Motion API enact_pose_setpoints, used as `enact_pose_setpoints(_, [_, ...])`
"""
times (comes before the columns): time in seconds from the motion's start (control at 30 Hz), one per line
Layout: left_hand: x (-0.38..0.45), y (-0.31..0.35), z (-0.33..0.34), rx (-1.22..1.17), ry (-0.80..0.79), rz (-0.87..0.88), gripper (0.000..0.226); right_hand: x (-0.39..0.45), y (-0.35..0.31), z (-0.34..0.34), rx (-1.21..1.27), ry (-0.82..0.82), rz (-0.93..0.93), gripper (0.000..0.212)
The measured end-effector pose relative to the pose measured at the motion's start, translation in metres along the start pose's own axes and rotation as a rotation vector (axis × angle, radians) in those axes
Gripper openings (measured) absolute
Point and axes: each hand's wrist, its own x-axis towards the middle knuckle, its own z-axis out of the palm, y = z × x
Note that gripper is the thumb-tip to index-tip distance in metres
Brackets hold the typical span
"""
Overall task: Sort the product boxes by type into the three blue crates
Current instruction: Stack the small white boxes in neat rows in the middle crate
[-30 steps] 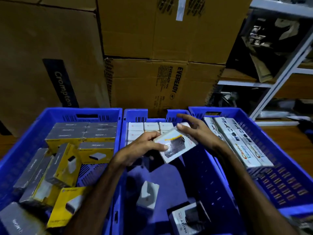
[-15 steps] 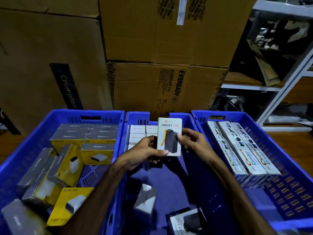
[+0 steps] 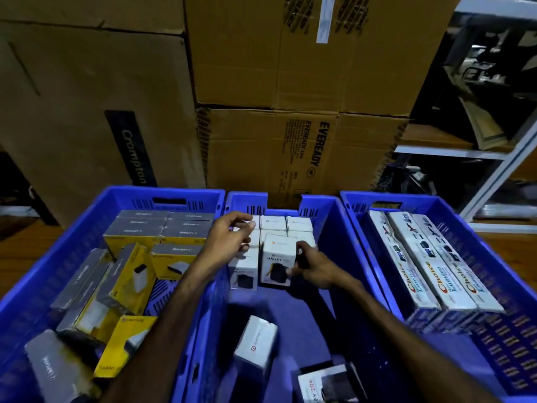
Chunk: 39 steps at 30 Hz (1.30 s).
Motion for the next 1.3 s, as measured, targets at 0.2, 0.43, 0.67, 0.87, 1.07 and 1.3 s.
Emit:
enact_pose_setpoints(0.2, [-0.006, 0.006, 0.002, 0.086, -0.035, 0.038, 0.013, 0.013, 0.011, 0.041, -0.075, 0.139, 0.14, 0.057])
enact_pose_setpoints(0.43, [-0.003, 0.001, 0.004, 0.158, -0.056, 0.055, 0.013, 0.007, 0.017, 0.065, -0.139, 0.256, 0.245, 0.032])
enact_pose_setpoints(0.67, [-0.004, -0.007, 0.012, 0.396, -0.127, 0.125, 0.009, 0.008, 0.014, 0.065, -0.367, 0.2, 0.205, 0.048])
enact_pose_setpoints(0.87, [-0.006, -0.006, 0.014, 0.458, -0.149, 0.165, 0.009, 0.0, 0.011, 0.041, -0.581, -0.2, 0.23, 0.053])
enact_pose_setpoints(1.07, [-0.003, -0.006, 0.01, 0.45, -0.139, 0.18, 0.011, -0.062, -0.022, 0.018, -0.16, -0.421, 0.024, 0.063])
enact_pose_setpoints(1.3, [-0.006, 0.0, 0.009, 0.428, -0.132, 0.199, 0.011, -0.125, -0.053, 0.063, -0.481, -0.304, -0.153, 0.127])
